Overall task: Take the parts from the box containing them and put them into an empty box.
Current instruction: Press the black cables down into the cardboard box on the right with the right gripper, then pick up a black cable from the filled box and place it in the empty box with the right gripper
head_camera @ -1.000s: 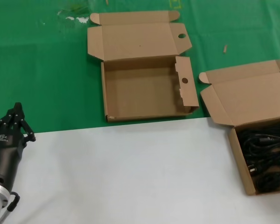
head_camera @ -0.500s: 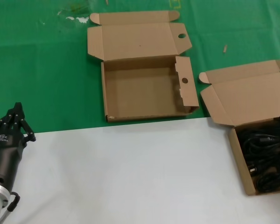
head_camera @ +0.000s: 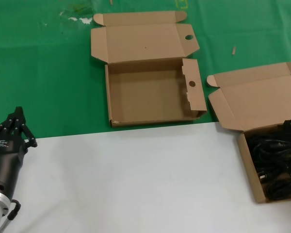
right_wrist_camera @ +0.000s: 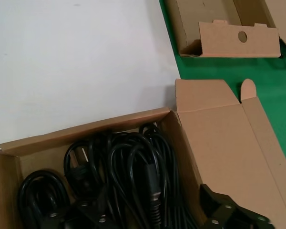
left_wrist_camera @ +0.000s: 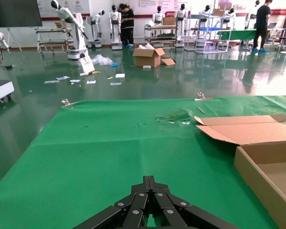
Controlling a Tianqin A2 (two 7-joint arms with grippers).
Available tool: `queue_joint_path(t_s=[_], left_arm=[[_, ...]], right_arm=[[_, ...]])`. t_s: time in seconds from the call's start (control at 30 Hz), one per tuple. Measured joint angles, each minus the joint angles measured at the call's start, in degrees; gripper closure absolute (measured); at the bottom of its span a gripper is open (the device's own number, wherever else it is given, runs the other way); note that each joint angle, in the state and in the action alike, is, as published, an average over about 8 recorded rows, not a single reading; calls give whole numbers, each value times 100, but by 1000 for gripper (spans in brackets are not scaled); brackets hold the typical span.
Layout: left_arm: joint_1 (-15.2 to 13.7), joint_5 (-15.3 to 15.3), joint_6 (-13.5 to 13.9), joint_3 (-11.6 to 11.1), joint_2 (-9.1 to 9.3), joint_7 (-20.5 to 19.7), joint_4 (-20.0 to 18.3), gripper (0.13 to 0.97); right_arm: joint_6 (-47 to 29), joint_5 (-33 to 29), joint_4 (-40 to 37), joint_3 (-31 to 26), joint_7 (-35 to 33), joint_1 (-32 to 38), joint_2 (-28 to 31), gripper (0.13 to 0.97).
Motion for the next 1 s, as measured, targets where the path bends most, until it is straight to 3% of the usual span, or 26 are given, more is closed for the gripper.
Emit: queue_joint_path(t_s=[0.1,0.37,0.5,0.77,1.0], left_arm=[[0,0,0,0,0,0,0,957],[0,0,0,0,0,0,0,957],[0,0,0,0,0,0,0,957],[0,0,0,0,0,0,0,957],[0,0,0,0,0,0,0,957]], right_arm=[[-20,-26,-43,1,-25,41,-32,402],[-73,-75,-116,8,-58,101,-73,618],[-99,-80,-137,17,-63,115,-83,618],[-161,-71,-130,41,4,136,-85,794],[-273,-54,47,90,188,195,-34,854]])
